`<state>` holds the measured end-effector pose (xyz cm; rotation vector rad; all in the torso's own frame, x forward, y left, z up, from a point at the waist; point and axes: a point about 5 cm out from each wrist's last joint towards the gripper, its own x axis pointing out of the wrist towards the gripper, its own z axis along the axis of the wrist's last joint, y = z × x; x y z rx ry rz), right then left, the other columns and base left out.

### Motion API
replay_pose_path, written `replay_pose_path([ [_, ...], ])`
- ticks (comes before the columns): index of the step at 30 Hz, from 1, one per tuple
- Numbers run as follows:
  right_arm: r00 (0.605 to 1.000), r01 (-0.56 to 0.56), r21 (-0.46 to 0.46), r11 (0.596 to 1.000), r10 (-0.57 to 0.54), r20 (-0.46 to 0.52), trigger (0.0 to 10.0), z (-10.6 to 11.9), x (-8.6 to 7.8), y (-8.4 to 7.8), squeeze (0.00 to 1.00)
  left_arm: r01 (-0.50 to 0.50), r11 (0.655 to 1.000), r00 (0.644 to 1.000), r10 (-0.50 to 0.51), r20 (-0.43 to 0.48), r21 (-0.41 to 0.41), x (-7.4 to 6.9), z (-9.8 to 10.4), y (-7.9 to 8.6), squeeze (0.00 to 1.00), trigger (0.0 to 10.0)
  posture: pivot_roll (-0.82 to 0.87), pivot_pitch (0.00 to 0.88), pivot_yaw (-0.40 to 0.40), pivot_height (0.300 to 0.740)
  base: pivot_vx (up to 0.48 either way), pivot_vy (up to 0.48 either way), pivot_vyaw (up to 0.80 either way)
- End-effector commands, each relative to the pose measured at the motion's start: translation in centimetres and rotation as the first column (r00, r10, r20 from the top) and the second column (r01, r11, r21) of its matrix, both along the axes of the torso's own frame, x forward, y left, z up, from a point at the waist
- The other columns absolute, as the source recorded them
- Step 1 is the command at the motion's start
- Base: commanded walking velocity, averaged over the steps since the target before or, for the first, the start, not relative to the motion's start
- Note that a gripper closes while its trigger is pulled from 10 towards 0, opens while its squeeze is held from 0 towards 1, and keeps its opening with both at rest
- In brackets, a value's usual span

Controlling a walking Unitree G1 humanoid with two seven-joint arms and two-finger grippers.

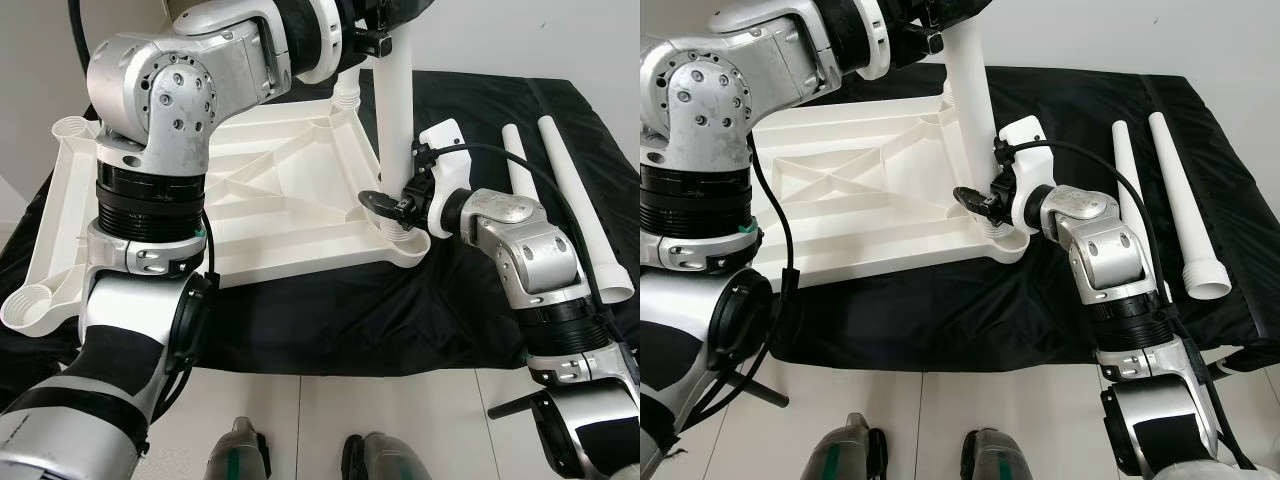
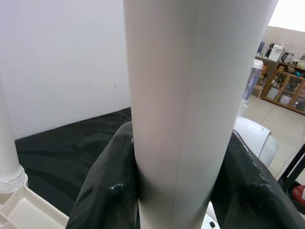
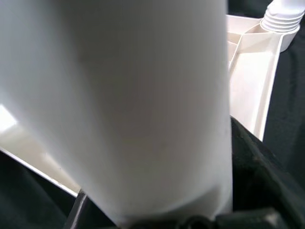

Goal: Building children table

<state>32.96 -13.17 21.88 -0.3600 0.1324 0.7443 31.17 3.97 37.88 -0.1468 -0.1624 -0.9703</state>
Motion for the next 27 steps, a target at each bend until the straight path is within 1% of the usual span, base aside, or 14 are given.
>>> replay_pose_path([
  [1, 1.000, -0.029, -0.001, 1.000, 0.029, 0.004, 0.0, 0.0, -0.3, 0.1, 0.00, 0.121, 0.993, 0.989, -0.122, 0.080, 0.017, -0.8, 1.0, -0.4, 0.00, 10.0, -0.13, 0.019, 0.026, 0.740, 0.000, 0.000, 0.00],
  [2, 0.999, -0.027, -0.001, 1.000, 0.027, 0.024, 6.8, 0.2, -0.3, 0.2, 0.00, 0.120, 0.993, 0.990, -0.121, 0.078, 0.015, -0.8, 1.0, -0.3, 0.27, 10.0, -0.13, 0.019, 0.026, 0.740, 0.000, 0.000, 0.00],
  [3, 0.999, -0.027, -0.001, 1.000, 0.027, 0.024, 6.8, 0.2, -0.3, 0.2, 0.00, 0.120, 0.993, 0.990, -0.121, 0.078, 0.015, -0.8, 1.0, -0.3, 0.27, 10.0, -0.13, 0.019, 0.026, 0.740, 0.000, 0.000, 0.00],
  [4, 0.999, -0.022, 0.028, 0.999, 0.021, 0.046, 10.0, 0.5, -0.3, 0.2, 0.00, 0.133, 0.991, 0.988, -0.134, 0.075, 0.005, -0.9, 1.1, -0.4, 1.00, 10.0, -0.13, 0.020, 0.029, 0.740, 0.000, 0.000, 0.00],
  [8, 0.999, 0.004, 0.073, 0.997, -0.008, 0.050, 10.0, 0.9, -0.1, 0.2, 0.00, 0.138, 0.990, 0.986, -0.138, 0.091, 0.004, -1.0, 1.4, -0.5, 1.00, 10.0, -0.13, 0.020, 0.031, 0.740, 0.000, 0.000, 0.00],
  [11, 0.999, 0.017, 0.084, 0.996, -0.021, 0.048, 10.0, 0.9, 0.0, 0.1, 0.00, 0.137, 0.990, 0.985, -0.137, 0.103, 0.006, -1.0, 1.5, -0.5, 1.00, 10.0, -0.13, 0.020, 0.033, 0.740, 0.000, 0.000, 0.00],
  [15, 0.997, 0.060, 0.135, 0.989, -0.067, 0.044, 10.0, 1.1, 0.4, -0.1, 0.00, 0.161, 0.987, 0.983, -0.161, 0.092, 0.010, -1.3, 1.4, -0.8, 1.00, 10.0, -0.13, 0.022, 0.033, 0.740, 0.000, 0.000, 0.00],
  [18, 0.996, 0.076, 0.150, 0.986, -0.084, 0.044, 10.0, 1.2, 0.5, -0.2, 0.00, 0.162, 0.987, 0.983, -0.162, 0.091, 0.006, -1.3, 1.4, -0.8, 1.00, 10.0, -0.13, 0.022, 0.033, 0.740, 0.000, 0.000, 0.00],
  [19, 0.993, 0.099, 0.177, 0.979, -0.108, 0.043, 10.0, 1.3, 0.6, -0.3, 0.00, 0.157, 0.988, 0.983, -0.157, 0.093, 0.011, -1.3, 1.4, -0.8, 1.00, 10.0, -0.13, 0.022, 0.034, 0.740, 0.000, 0.000, 0.00],
  [20, 0.989, 0.135, 0.221, 0.966, -0.146, 0.037, 10.0, 1.5, 0.9, -0.6, 0.00, 0.140, 0.990, 0.987, -0.140, 0.084, 0.005, -1.2, 1.3, -0.7, 0.00, 10.0, -0.13, 0.021, 0.034, 0.740, 0.000, 0.000, 0.00],
  [23, 0.989, 0.135, 0.221, 0.966, -0.146, 0.037, 10.0, 1.5, 0.9, -0.6, 0.00, 0.140, 0.990, 0.987, -0.140, 0.084, 0.005, -1.2, 1.3, -0.7, 0.00, 10.0, -0.13, 0.021, 0.034, 0.740, 0.000, 0.000, 0.00],
  [25, 0.974, 0.207, 0.287, 0.935, -0.223, 0.023, 10.0, 1.6, 1.3, -1.3, 0.00, 0.124, 0.992, 0.990, -0.124, 0.073, -0.002, -0.9, 1.2, -0.4, 0.00, 10.0, -0.13, 0.020, 0.035, 0.740, 0.000, 0.000, 0.00],
  [26, 0.974, 0.207, 0.287, 0.935, -0.223, 0.023, 10.0, 1.6, 1.3, -1.3, 0.00, 0.124, 0.992, 0.990, -0.124, 0.073, -0.002, -0.9, 1.2, -0.4, 0.00, 10.0, -0.13, 0.020, 0.035, 0.740, 0.000, 0.000, 0.00],
  [27, 0.964, 0.246, 0.307, 0.919, -0.264, 0.019, 10.0, 1.6, 1.5, -1.8, 0.00, 0.120, 0.993, 0.991, -0.119, 0.067, -0.009, -0.8, 1.2, -0.4, 0.00, 10.0, -0.13, 0.019, 0.035, 0.740, 0.000, 0.000, 0.00],
])
